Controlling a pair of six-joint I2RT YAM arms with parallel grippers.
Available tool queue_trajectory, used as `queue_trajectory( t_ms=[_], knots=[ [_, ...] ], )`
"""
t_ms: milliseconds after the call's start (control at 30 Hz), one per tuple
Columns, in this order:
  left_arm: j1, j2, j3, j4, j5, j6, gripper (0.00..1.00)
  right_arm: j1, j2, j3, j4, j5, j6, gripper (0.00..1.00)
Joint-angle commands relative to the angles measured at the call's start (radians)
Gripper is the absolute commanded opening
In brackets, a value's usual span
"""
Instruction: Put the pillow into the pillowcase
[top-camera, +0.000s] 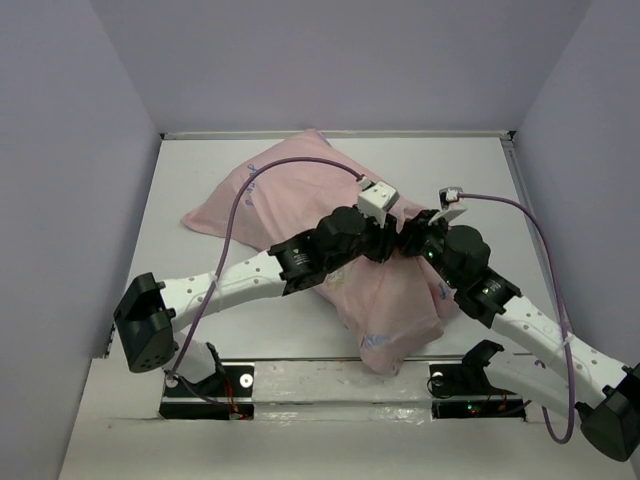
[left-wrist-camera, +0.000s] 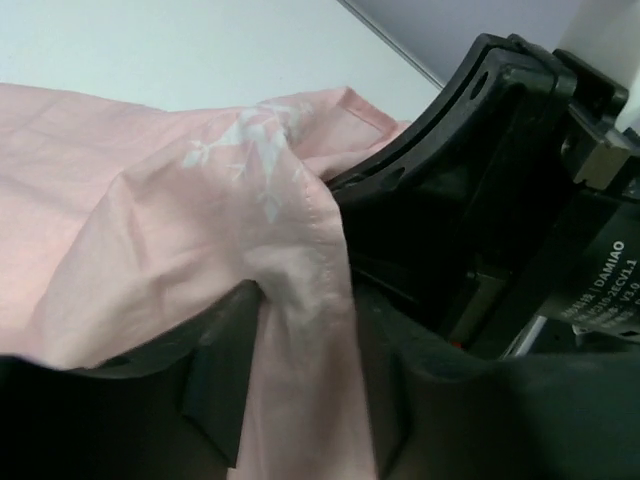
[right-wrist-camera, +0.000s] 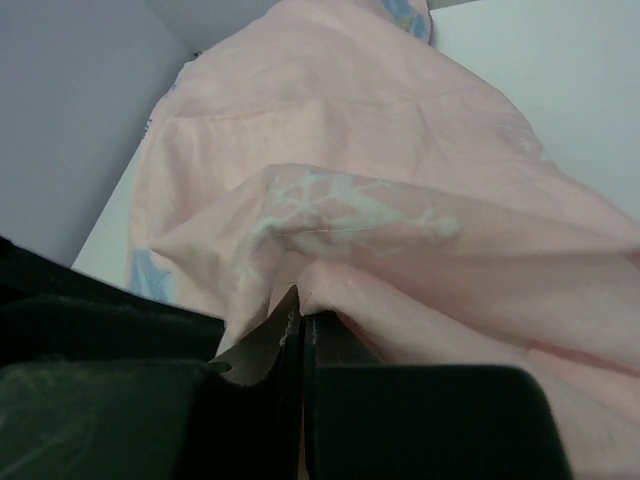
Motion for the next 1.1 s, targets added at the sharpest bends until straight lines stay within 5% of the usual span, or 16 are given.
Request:
queue_trajectory(
  t_ms=[0,67,100,333,600,700,733,833,900,1067],
  knots=[
    [-0.03,0.058,0.06,-0.054,-0.098,0.08,0.27,-0.006,-0.045,0.018,0.065,0.059,-0.027,0.0],
    [-0.042,0.068,0.069,-0.065,-0.128,0.089,0.04,-0.006,-0.046,0.02,0.055,0.076,-0.036,0.0],
    [-0.048,0.058,0.066,-0.065,-0.139,0.091,0.0,-0.006,-0.045,0.02,0.051,0.083,-0.044,0.0],
    [-0.071,-0.119,-0.052,0.001,-0.057,0.037,0.0,-0.064,0.064,0.096,0.045,0.078,-0.122,0.0],
    [-0.071,-0.265,-0.205,0.115,0.084,-0.071,0.0,-0.121,0.263,0.293,0.065,-0.336,-0.18,0.0],
    [-0.071,-0.22,-0.21,0.201,0.123,-0.095,0.0,-0.121,0.304,0.311,-0.026,-0.437,-0.127,0.18],
    [-0.071,-0.209,-0.202,0.205,0.123,-0.098,0.0,-0.121,0.285,0.304,-0.067,-0.403,-0.111,0.38],
    [-0.07,-0.189,-0.195,0.247,0.123,-0.102,0.0,-0.121,0.149,0.316,-0.317,-0.218,-0.103,0.64],
    [-0.067,-0.173,-0.181,0.27,0.161,-0.104,0.0,-0.121,0.034,0.342,-0.495,-0.065,-0.097,0.74],
    [-0.063,-0.124,-0.141,0.294,0.197,-0.105,0.0,-0.121,-0.129,0.402,-0.736,0.105,-0.099,0.77]
  ],
)
